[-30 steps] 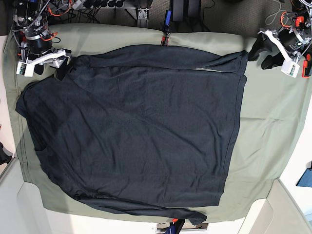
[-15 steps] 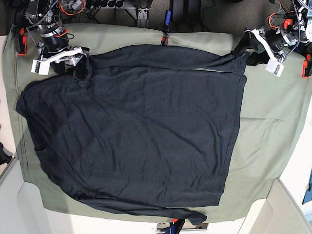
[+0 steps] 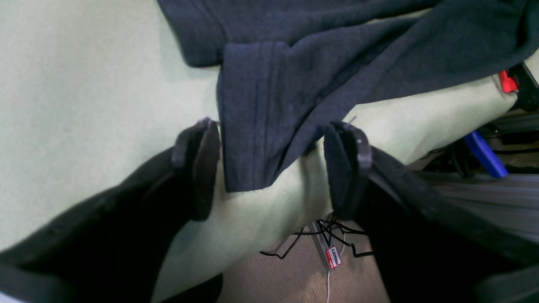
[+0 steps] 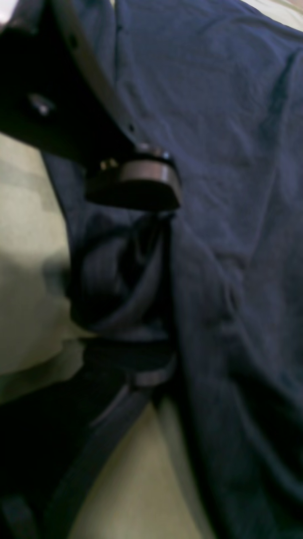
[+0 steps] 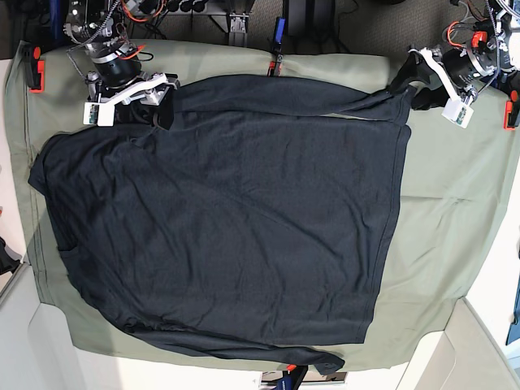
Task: Fold the T-shirt properly
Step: 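Move both grippers to the shirt's shoulder corners and grasp them, then drag the grasped shoulder corners toward the robot, spreading the shirt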
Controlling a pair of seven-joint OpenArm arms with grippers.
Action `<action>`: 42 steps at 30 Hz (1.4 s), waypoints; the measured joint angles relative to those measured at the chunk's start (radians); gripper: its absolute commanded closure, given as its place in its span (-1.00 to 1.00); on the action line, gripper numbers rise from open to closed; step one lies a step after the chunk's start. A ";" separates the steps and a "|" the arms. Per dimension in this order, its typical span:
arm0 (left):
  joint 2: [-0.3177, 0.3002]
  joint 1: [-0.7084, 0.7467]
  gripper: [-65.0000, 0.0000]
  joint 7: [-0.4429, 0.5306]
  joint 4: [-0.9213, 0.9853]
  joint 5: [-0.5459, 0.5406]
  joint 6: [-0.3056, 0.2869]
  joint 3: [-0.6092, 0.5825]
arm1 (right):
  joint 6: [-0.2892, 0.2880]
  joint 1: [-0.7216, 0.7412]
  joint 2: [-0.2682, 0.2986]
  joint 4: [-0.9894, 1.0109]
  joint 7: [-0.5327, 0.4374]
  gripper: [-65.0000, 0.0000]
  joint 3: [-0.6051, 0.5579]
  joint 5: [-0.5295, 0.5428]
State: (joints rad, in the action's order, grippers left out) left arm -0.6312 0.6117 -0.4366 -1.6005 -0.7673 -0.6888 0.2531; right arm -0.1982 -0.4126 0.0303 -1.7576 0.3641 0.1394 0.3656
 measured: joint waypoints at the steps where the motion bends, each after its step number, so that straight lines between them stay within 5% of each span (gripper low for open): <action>1: 0.000 0.000 0.24 0.000 0.000 0.003 0.000 0.000 | 0.000 0.000 0.000 0.000 0.001 -0.09 -0.001 0.000; 4: 0.002 0.000 0.85 0.010 0.000 0.008 0.000 0.000 | 0.001 0.000 0.000 0.000 0.004 0.60 -0.001 -0.004; 6: 0.002 0.000 1.00 0.011 0.000 0.014 0.000 0.000 | -0.002 0.000 0.000 0.000 0.004 1.00 -0.001 -0.023; 11: 0.002 0.000 1.00 0.018 0.000 0.048 0.000 0.002 | -0.059 0.000 0.000 0.000 0.019 1.00 0.003 -0.090; 23: 0.002 0.073 1.00 -0.011 -0.146 -0.029 0.000 0.187 | -0.068 -0.056 0.000 -0.126 0.077 1.00 0.106 -0.002; 30: 0.002 0.064 1.00 -0.042 -0.148 -0.073 0.000 0.193 | -0.068 -0.016 0.000 -0.127 0.079 1.00 0.109 -0.001; 42: -0.051 -0.248 1.00 -0.007 0.067 0.031 -0.015 0.051 | -0.075 0.200 -0.005 0.007 0.080 1.00 0.109 -0.023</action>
State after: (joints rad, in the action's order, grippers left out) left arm -0.6827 0.3641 -0.4438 -1.5333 -0.7364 -0.7040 0.3042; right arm -0.2729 -0.2131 0.0250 -1.7508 0.4446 0.2485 0.3431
